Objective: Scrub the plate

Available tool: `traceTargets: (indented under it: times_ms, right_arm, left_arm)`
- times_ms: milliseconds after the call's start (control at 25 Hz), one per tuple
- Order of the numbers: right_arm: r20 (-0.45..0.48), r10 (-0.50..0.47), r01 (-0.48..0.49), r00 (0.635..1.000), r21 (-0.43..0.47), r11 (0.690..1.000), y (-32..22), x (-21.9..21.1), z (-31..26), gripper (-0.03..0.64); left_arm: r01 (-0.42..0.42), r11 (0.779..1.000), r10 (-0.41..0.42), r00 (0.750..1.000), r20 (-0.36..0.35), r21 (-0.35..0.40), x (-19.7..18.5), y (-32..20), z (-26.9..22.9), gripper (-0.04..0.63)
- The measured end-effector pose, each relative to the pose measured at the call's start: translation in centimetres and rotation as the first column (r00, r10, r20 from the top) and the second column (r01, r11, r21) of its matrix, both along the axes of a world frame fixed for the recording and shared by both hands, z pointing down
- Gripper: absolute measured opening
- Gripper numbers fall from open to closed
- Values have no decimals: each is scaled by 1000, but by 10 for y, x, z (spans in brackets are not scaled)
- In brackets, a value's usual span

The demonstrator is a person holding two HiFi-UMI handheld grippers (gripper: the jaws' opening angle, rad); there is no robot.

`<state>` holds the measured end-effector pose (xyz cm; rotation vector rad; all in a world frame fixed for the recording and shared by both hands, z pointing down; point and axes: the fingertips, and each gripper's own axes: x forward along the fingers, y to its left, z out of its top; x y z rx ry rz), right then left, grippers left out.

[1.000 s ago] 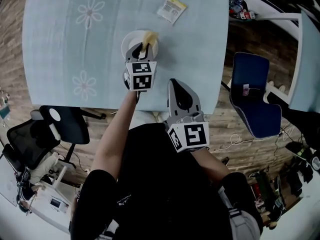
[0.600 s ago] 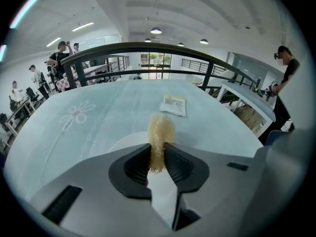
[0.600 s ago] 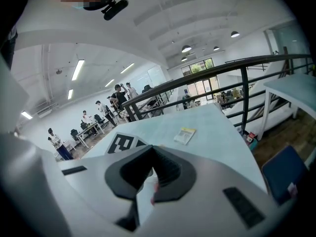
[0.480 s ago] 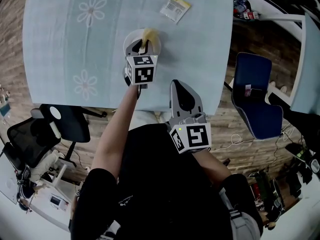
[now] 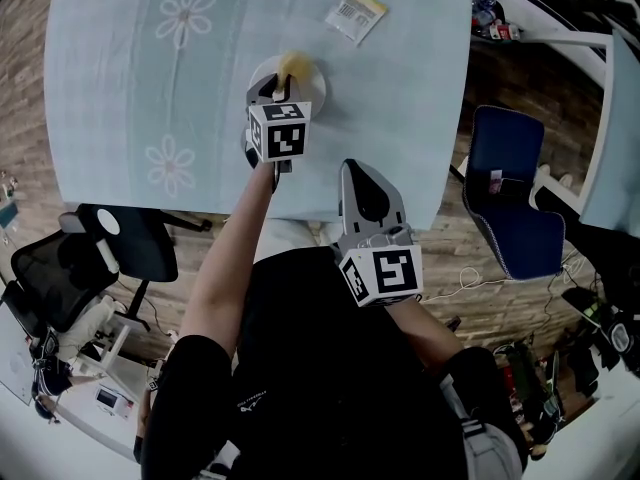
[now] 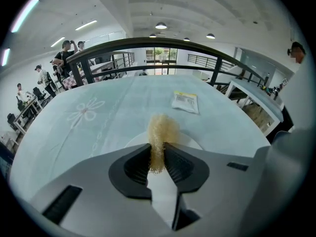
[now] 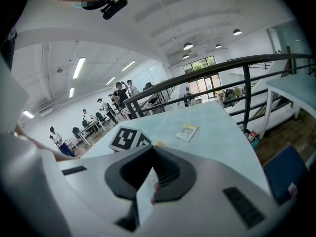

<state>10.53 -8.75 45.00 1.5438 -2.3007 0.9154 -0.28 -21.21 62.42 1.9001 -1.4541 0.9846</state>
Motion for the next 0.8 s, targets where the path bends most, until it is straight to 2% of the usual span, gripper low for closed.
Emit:
traceTargets:
  times_ms: [200,800]
  right_arm:
    - [3,-11,11,1000,-2,1000,0,-2,0,9]
    - [-3,-20,20,1000,5,1000,3,-5,0,9]
  left_arm:
    - [24,1000,-24,1000,-8,-9,-6,-2,-1,80]
    - [118,993,-117,992,46,-9,-51,4,1,80]
